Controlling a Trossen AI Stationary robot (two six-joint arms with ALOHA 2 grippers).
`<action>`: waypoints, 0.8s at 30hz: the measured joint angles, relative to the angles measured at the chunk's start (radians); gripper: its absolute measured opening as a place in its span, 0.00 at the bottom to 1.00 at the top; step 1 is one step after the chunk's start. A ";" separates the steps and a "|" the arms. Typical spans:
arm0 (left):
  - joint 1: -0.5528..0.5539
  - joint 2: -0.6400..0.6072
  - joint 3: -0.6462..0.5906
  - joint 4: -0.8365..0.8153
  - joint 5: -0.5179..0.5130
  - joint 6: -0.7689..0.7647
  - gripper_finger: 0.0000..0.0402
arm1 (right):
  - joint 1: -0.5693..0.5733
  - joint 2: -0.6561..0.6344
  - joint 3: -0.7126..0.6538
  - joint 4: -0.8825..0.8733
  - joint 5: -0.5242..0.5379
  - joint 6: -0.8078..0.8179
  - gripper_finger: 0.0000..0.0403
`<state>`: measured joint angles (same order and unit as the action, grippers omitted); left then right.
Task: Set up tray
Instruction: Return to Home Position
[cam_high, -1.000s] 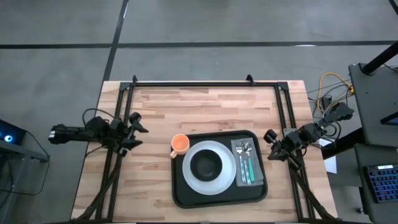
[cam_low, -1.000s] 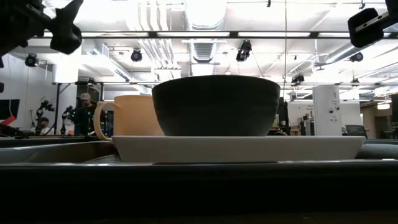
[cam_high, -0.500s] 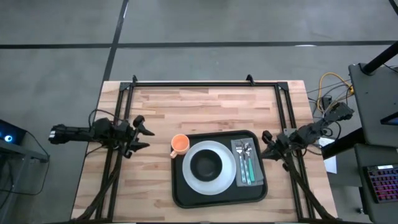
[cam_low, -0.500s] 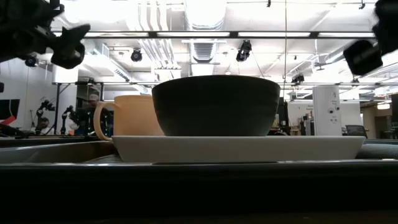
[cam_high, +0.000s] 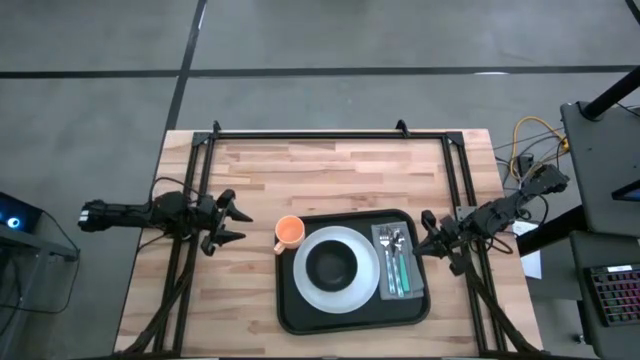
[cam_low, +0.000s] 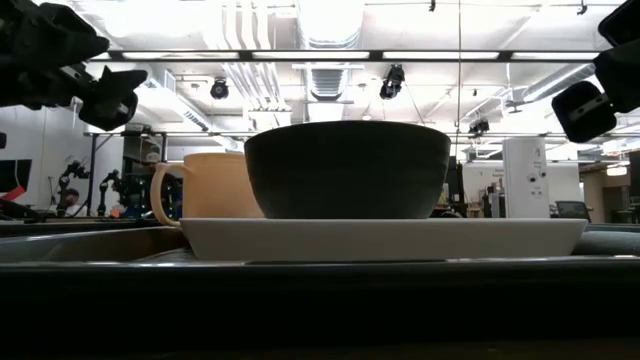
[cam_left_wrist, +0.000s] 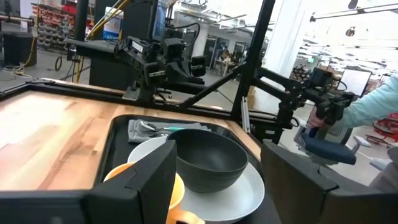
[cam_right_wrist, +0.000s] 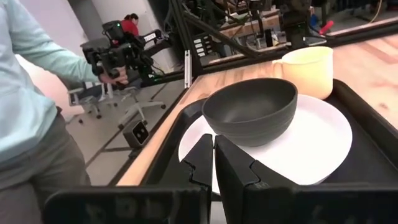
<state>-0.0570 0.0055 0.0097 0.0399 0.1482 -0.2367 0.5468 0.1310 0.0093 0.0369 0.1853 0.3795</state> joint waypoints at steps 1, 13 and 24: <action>0.000 0.000 0.000 0.000 0.000 0.000 0.53 | 0.000 0.001 0.000 0.000 -0.001 -0.005 0.02; 0.000 0.014 0.001 -0.004 0.001 -0.035 0.53 | 0.000 0.002 0.000 0.001 0.016 0.062 0.02; 0.000 0.047 0.001 -0.003 0.003 -0.035 0.53 | 0.000 0.002 0.000 0.002 0.017 0.065 0.02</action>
<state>-0.0570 0.0526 0.0109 0.0368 0.1513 -0.2720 0.5468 0.1329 0.0097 0.0387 0.2025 0.4442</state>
